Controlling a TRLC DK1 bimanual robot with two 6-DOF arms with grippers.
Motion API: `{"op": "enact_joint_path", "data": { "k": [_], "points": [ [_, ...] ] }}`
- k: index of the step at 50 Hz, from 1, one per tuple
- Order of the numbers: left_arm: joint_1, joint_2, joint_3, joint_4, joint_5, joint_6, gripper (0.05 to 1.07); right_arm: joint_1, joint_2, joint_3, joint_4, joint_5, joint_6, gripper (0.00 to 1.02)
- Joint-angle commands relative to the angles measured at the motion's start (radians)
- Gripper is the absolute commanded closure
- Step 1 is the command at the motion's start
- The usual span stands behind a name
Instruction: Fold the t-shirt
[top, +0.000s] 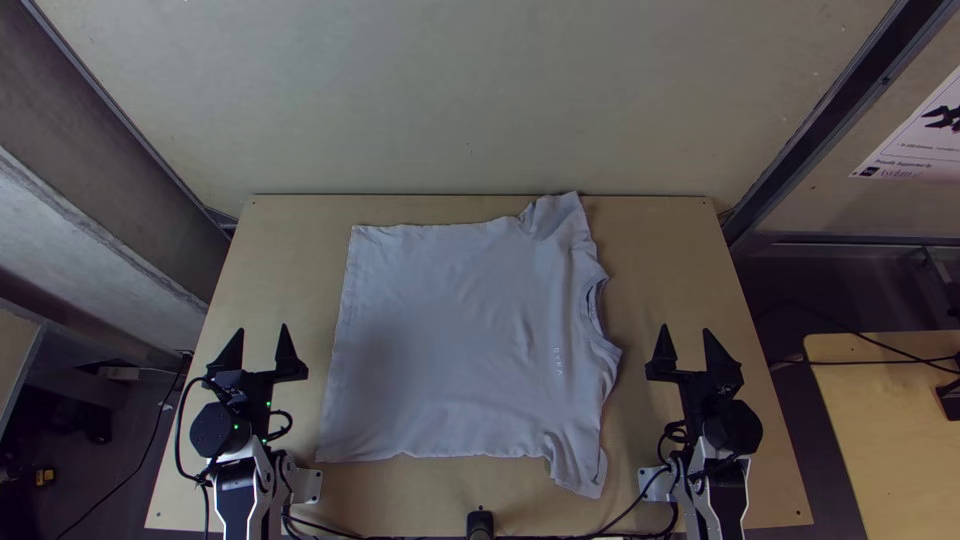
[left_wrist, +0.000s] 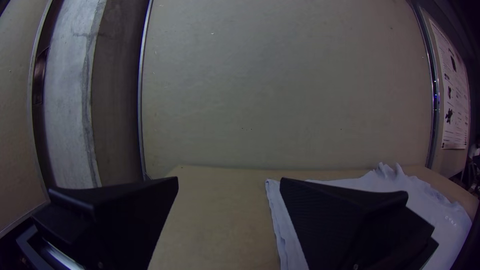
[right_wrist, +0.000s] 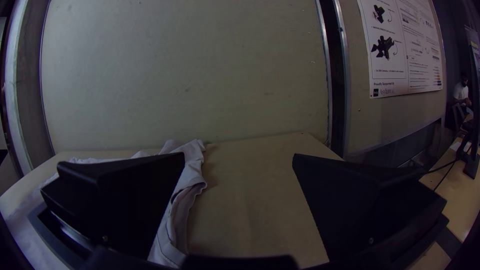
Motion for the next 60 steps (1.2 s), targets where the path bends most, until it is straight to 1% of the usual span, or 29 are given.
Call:
{"op": "enact_joint_path", "data": {
  "k": [1,26,31,45,54,56,60],
  "points": [
    [0.002,-0.008,-0.041,-0.027,-0.003,0.010,0.10,-0.004,-0.001,-0.013,-0.006,0.010,0.018,0.03],
    [0.001,-0.008,-0.041,-0.027,-0.003,0.010,0.10,-0.004,-0.001,-0.013,-0.006,0.010,0.018,0.03],
    [-0.010,-0.008,-0.041,-0.027,-0.003,-0.029,0.10,-0.004,-0.001,-0.013,-0.006,0.010,0.018,0.03],
    [-0.022,-0.010,-0.041,-0.029,-0.004,-0.045,0.10,-0.003,-0.001,-0.013,-0.006,0.008,0.023,0.03],
    [-0.036,-0.008,-0.041,-0.040,-0.027,-0.050,0.10,0.047,-0.001,-0.013,-0.006,0.008,0.023,0.03],
    [-0.038,-0.008,-0.040,-0.043,-0.047,-0.058,0.10,0.060,-0.003,-0.013,-0.003,0.008,0.026,0.03],
    [-0.038,-0.008,-0.040,-0.043,-0.047,-0.056,0.10,0.100,-0.001,-0.013,-0.006,0.008,0.046,0.03]
  ]
}}
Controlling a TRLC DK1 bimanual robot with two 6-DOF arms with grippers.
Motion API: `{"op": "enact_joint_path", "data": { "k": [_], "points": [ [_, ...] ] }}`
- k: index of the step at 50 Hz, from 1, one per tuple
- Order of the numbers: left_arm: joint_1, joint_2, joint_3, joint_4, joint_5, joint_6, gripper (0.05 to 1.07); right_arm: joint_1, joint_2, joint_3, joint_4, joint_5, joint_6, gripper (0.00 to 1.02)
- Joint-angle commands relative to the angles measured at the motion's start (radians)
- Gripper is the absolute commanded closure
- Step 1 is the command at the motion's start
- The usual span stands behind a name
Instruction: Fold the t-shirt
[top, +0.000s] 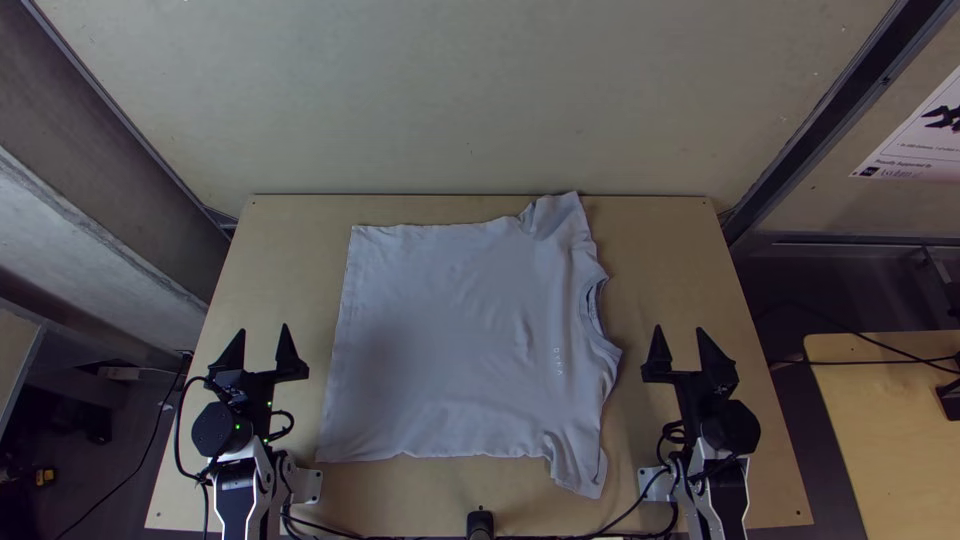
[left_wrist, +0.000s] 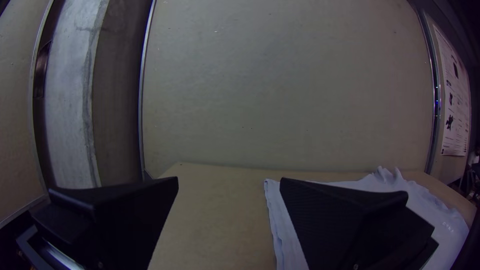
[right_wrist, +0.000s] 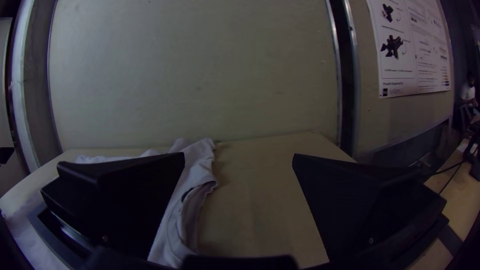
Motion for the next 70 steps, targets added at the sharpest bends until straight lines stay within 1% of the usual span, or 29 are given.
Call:
{"op": "enact_joint_path", "data": {
  "k": [1,4,6,9,14,21,25,30,34,36,38,41,49,60,65,70],
  "points": [
    [-0.007,-0.008,-0.040,-0.035,-0.009,-0.023,0.10,0.045,-0.001,-0.011,-0.006,0.008,0.032,0.03],
    [-0.008,-0.008,-0.040,-0.037,-0.009,-0.020,0.10,0.019,-0.001,-0.013,-0.006,0.008,-0.002,0.03],
    [-0.008,-0.008,-0.040,-0.037,-0.009,-0.018,0.10,0.018,-0.003,-0.013,-0.005,0.008,0.046,0.03],
    [-0.011,-0.008,-0.040,-0.037,-0.009,-0.017,0.10,0.025,-0.003,-0.013,-0.003,0.008,0.075,0.03],
    [-0.013,-0.008,-0.031,-0.037,-0.011,-0.015,0.10,0.045,-0.004,-0.008,0.003,0.011,0.072,0.03],
    [-0.041,-0.004,0.035,-0.124,0.000,0.006,0.10,-0.010,-0.003,0.012,0.034,0.014,0.072,0.03],
    [-0.054,0.009,0.064,-0.129,0.000,0.008,0.10,-0.022,-0.001,0.041,0.052,0.014,0.069,0.03],
    [-0.057,0.076,0.117,-0.101,0.000,0.015,0.10,-0.022,0.010,0.093,0.072,0.014,0.037,0.03],
    [-0.064,0.173,0.181,-0.075,0.000,0.015,0.10,-0.018,0.047,0.136,0.101,0.014,-0.002,0.03],
    [-0.065,0.230,0.222,-0.064,0.000,0.015,0.10,-0.018,0.079,0.162,0.110,0.014,-0.009,0.03],
    [-0.065,0.283,0.265,-0.056,0.000,0.015,0.10,-0.018,0.125,0.185,0.130,0.014,-0.046,0.03],
    [-0.065,0.357,0.333,-0.043,0.000,0.015,0.10,-0.018,0.186,0.236,0.144,0.014,-0.062,0.03],
    [-0.067,0.533,0.525,-0.040,0.000,0.012,0.10,-0.022,0.347,0.374,0.179,0.014,-0.137,0.03],
    [-0.082,0.670,0.716,-0.055,0.000,0.009,0.10,-0.047,0.623,0.621,0.164,0.011,-0.151,0.03],
    [-0.099,0.722,0.785,-0.063,-0.002,0.009,0.10,-0.056,0.743,0.747,0.118,0.010,-0.151,0.03],
    [-0.122,0.789,0.870,-0.104,-0.002,0.014,0.10,-0.059,0.858,0.869,0.060,0.011,-0.149,0.03]
  ]
}}
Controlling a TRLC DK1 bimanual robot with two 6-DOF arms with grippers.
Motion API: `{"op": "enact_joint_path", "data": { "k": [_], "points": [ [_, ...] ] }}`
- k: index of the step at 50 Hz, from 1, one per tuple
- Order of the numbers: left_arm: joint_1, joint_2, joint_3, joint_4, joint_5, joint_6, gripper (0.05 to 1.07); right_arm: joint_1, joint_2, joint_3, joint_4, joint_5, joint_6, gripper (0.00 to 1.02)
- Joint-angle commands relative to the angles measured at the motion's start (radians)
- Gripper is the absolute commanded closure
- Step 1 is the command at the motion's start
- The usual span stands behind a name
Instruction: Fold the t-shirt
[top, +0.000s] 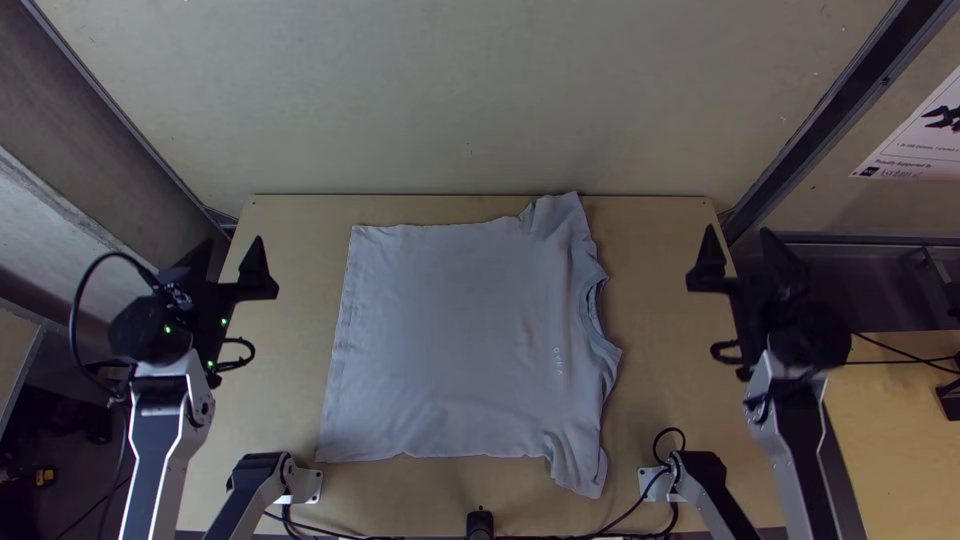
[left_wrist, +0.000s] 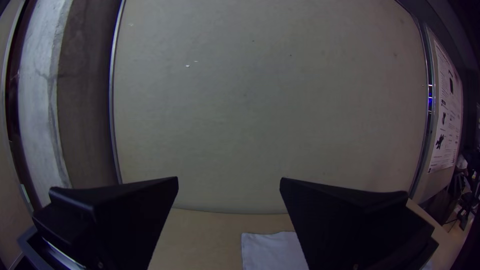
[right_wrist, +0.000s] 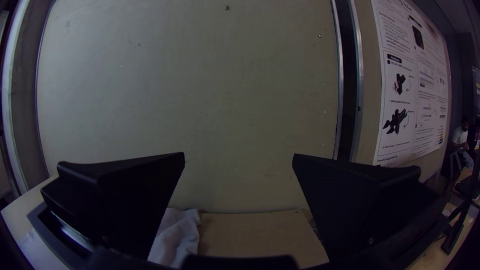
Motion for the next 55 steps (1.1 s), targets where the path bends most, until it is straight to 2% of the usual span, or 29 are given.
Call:
{"op": "enact_joint_path", "data": {
  "k": [1,7,15,22,27,32,39,45,50,55],
  "points": [
    [-0.022,0.073,0.104,-0.025,0.004,0.005,0.10,-0.007,0.120,0.132,-0.053,0.005,-0.009,0.03],
    [-0.035,0.185,0.230,-0.104,0.004,0.000,0.10,-0.014,0.258,0.283,-0.129,0.005,0.016,0.03],
    [-0.050,0.326,0.360,-0.168,0.003,-0.007,0.10,-0.020,0.416,0.427,-0.155,0.003,0.035,0.03],
    [-0.070,0.443,0.462,-0.216,-0.002,-0.061,0.10,-0.003,0.528,0.528,-0.211,0.003,0.052,0.03],
    [-0.070,0.530,0.561,-0.269,-0.002,-0.139,0.10,0.000,0.600,0.596,-0.277,0.001,0.118,0.03],
    [-0.078,0.625,0.666,-0.345,-0.004,-0.196,0.10,0.000,0.666,0.649,-0.330,-0.002,0.147,0.03],
    [-0.107,0.768,0.787,-0.473,-0.002,-0.224,0.10,0.005,0.739,0.686,-0.356,-0.002,0.210,0.03],
    [-0.119,0.874,0.821,-0.510,0.004,-0.242,0.10,0.005,0.850,0.806,-0.507,-0.002,0.289,0.03],
    [-0.119,0.958,0.854,-0.512,0.003,-0.254,0.10,0.005,0.934,0.904,-0.632,-0.012,0.310,0.03],
    [-0.122,1.049,0.914,-0.535,0.003,-0.254,0.10,0.000,0.974,0.938,-0.655,-0.028,0.316,0.03]
  ]
}}
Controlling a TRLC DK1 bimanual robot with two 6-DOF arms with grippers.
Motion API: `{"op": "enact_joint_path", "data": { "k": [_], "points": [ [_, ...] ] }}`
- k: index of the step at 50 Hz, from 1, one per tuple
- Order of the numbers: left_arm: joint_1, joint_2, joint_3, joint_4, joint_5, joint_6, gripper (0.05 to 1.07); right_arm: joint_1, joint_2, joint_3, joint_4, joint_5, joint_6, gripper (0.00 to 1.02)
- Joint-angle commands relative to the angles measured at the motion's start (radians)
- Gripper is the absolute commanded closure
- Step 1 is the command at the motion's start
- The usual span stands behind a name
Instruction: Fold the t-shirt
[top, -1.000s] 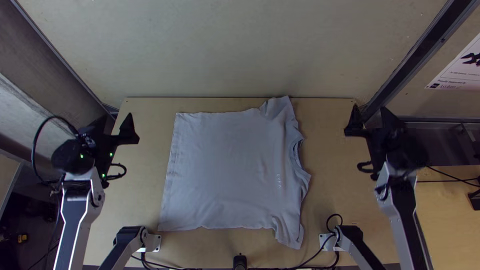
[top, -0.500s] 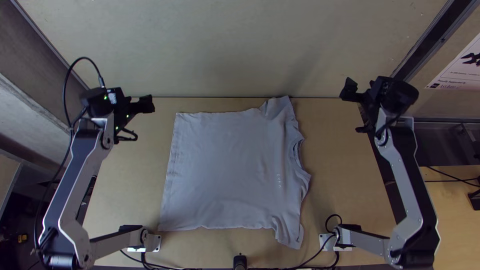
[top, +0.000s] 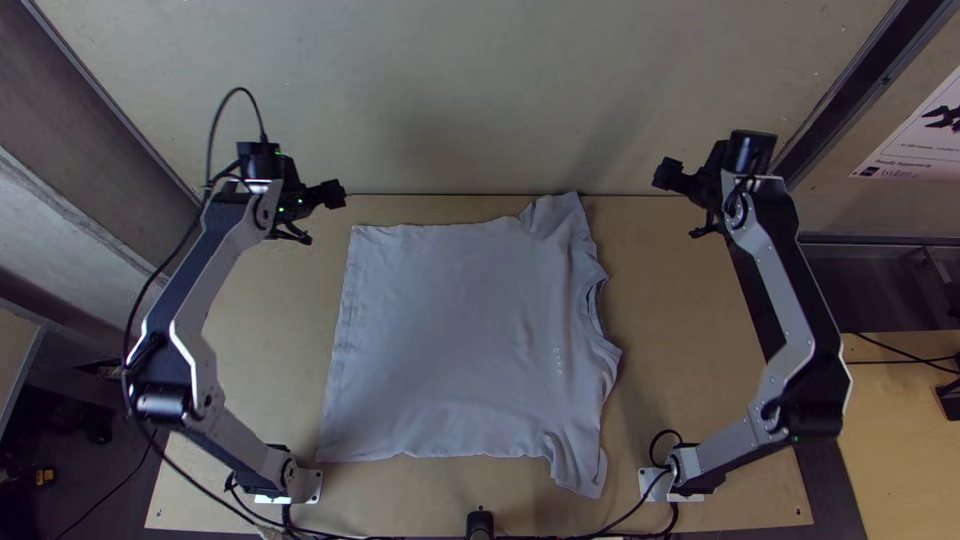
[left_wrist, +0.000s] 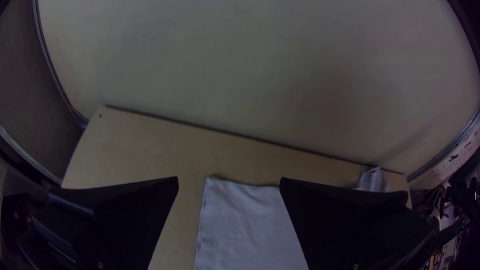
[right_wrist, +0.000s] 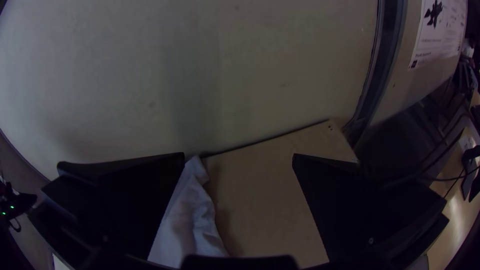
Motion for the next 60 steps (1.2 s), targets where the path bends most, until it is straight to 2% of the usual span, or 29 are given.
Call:
{"op": "enact_joint_path", "data": {
  "k": [1,7,16,22,26,53,57,60],
  "points": [
    [-0.007,0.100,0.101,-0.048,0.005,-0.025,0.10,0.001,0.051,0.058,-0.025,-0.010,0.039,0.03],
    [-0.011,0.234,0.216,-0.131,-0.001,-0.007,0.16,0.001,0.095,0.115,-0.059,-0.011,0.042,0.03],
    [-0.022,0.361,0.303,-0.157,-0.037,0.016,0.16,-0.004,0.166,0.216,-0.160,-0.011,0.059,0.03],
    [-0.031,0.421,0.337,-0.179,-0.086,0.031,0.26,-0.007,0.178,0.227,-0.169,-0.011,0.060,0.03],
    [-0.031,0.451,0.341,-0.179,-0.118,0.036,0.29,-0.009,0.187,0.228,-0.168,-0.011,0.060,0.03],
    [-0.059,0.594,0.384,-0.167,-0.199,0.053,0.29,-0.006,0.219,0.230,-0.168,-0.011,0.071,0.03],
    [-0.065,0.619,0.397,-0.174,-0.224,0.059,0.38,-0.001,0.227,0.235,-0.168,-0.011,0.086,0.03],
    [-0.068,0.623,0.397,-0.174,-0.234,0.059,0.53,0.004,0.235,0.242,-0.168,-0.011,0.094,0.03]
  ]
}}
